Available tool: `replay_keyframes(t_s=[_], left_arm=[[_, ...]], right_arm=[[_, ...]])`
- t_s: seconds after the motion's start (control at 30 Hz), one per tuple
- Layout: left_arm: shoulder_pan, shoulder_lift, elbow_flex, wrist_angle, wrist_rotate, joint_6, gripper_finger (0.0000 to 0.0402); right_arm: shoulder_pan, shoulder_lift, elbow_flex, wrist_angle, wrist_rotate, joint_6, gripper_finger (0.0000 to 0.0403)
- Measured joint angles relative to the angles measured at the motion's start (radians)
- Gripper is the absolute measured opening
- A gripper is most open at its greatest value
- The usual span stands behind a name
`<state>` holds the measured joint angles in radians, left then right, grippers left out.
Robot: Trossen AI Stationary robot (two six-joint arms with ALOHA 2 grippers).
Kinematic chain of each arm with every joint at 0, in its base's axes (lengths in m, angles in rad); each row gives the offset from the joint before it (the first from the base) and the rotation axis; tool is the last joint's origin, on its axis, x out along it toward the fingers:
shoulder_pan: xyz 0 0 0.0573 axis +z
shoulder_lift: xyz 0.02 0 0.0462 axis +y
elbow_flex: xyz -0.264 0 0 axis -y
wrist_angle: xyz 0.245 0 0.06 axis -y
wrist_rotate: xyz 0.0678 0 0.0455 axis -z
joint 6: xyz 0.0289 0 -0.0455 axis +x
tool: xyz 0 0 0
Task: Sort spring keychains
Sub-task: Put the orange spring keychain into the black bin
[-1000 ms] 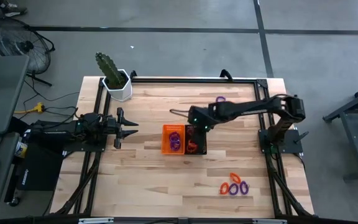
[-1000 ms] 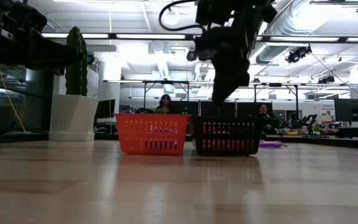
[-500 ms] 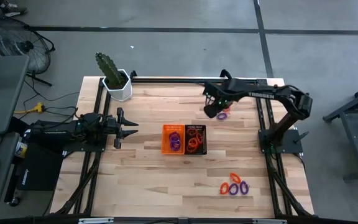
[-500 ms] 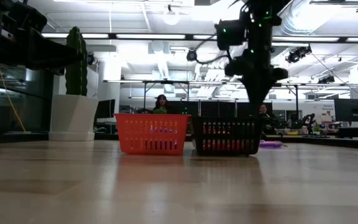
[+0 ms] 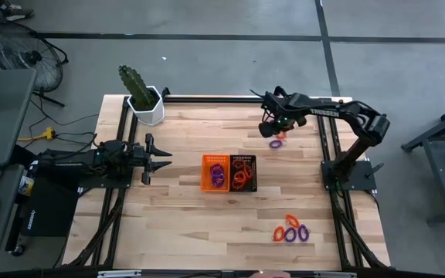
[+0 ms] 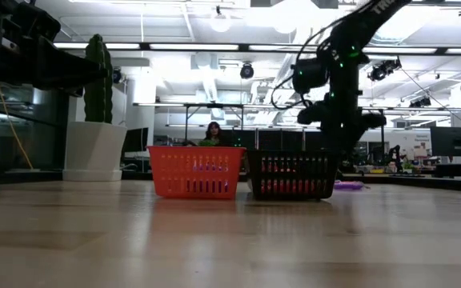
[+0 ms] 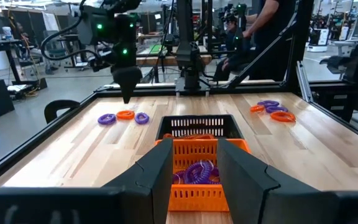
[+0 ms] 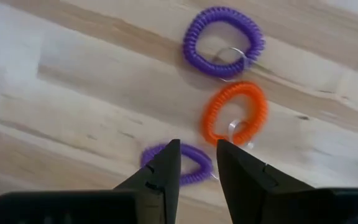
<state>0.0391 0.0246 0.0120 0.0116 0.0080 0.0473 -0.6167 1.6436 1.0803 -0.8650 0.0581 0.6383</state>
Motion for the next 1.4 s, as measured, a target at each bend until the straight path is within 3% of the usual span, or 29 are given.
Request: replay_keyframes(t_s=[0.2, 0.5, 1.2, 1.4], left_arm=[[0.000, 0.000, 0.000, 0.000, 0.000, 0.000, 0.0122], [0.000, 0.000, 0.000, 0.000, 0.000, 0.000, 0.0122], [0.000, 0.000, 0.000, 0.000, 0.000, 0.000, 0.0122], [0.000, 0.000, 0.000, 0.000, 0.000, 0.000, 0.0122]], right_arm=[[-0.024, 0.002, -0.057, 0.106, -0.018, 0.065, 0.0099], [-0.044, 0.087, -0.058, 0.124, -0.068, 0.060, 0.0099], [-0.065, 0.109, -0.058, 0.122, 0.002, 0.064, 0.0099], [-0.067, 0.158, -0.057, 0.141, -0.039, 0.061, 0.0099]])
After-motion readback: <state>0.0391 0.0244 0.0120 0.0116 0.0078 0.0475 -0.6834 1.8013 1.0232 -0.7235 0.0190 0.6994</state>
